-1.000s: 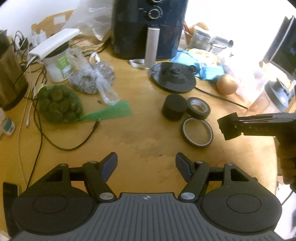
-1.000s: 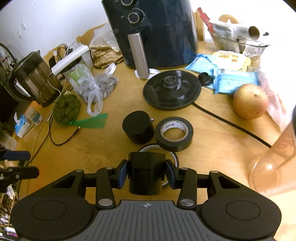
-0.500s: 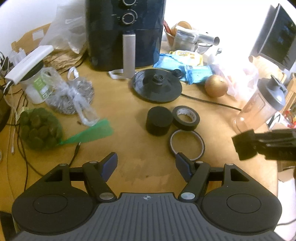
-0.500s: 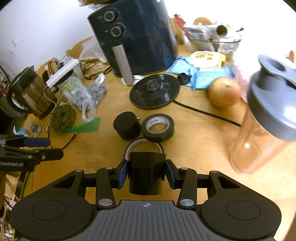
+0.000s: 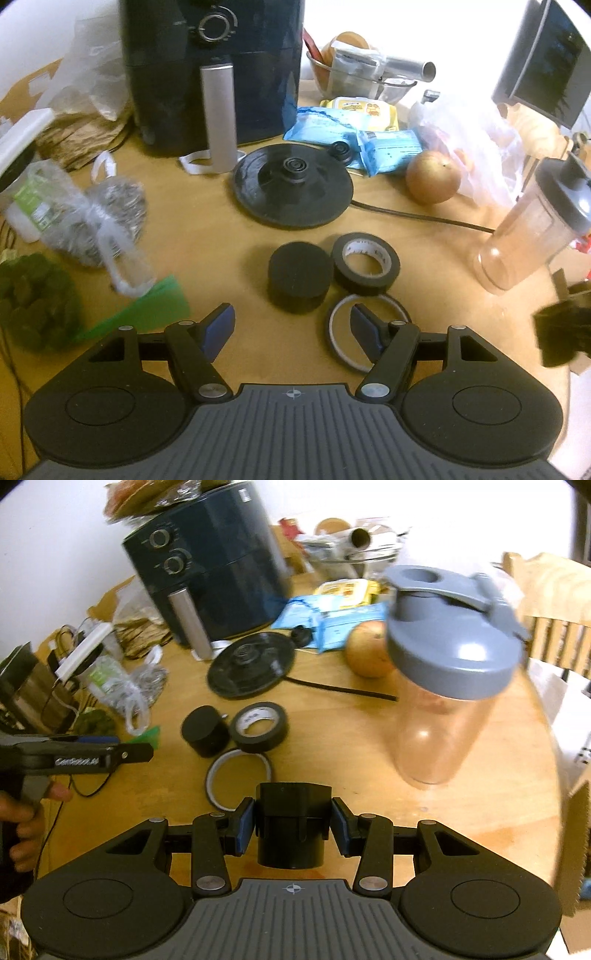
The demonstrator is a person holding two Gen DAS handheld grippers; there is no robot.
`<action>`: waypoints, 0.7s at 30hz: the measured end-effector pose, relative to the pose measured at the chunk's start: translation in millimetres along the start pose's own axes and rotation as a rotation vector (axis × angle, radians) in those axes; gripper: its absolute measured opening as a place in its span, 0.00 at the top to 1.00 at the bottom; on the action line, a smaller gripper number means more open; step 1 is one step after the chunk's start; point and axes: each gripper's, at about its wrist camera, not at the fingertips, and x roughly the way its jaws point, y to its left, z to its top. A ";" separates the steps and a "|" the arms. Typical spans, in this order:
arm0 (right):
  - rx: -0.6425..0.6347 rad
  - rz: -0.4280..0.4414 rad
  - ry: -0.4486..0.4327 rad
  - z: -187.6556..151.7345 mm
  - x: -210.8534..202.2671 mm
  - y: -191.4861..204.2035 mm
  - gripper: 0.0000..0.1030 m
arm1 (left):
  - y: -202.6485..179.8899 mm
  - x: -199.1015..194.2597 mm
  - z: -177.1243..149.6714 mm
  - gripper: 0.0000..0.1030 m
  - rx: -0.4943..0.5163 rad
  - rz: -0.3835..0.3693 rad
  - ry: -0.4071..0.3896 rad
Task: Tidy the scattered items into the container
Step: 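Move the left tool to the large black cylinder cap while the right tool holds its piece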
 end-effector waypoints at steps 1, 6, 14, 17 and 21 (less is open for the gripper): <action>0.009 -0.011 -0.002 -0.1 -1.8 -2.4 0.55 | -1.4 5.2 3.0 0.33 0.005 -0.002 -0.001; 0.051 -0.052 -0.015 -1.3 -12.6 -14.4 0.55 | -7.6 33.7 15.9 0.33 0.037 -0.004 0.002; 0.112 -0.116 -0.034 -6.4 -33.8 -30.7 0.55 | -4.8 71.2 26.8 0.33 0.055 -0.001 0.071; 0.131 -0.140 -0.040 -8.9 -41.0 -35.7 0.55 | -5.1 78.0 26.1 0.34 0.058 -0.017 0.086; 0.155 -0.167 -0.046 -12.1 -50.2 -42.8 0.55 | -6.5 82.5 24.9 0.39 0.054 -0.010 0.084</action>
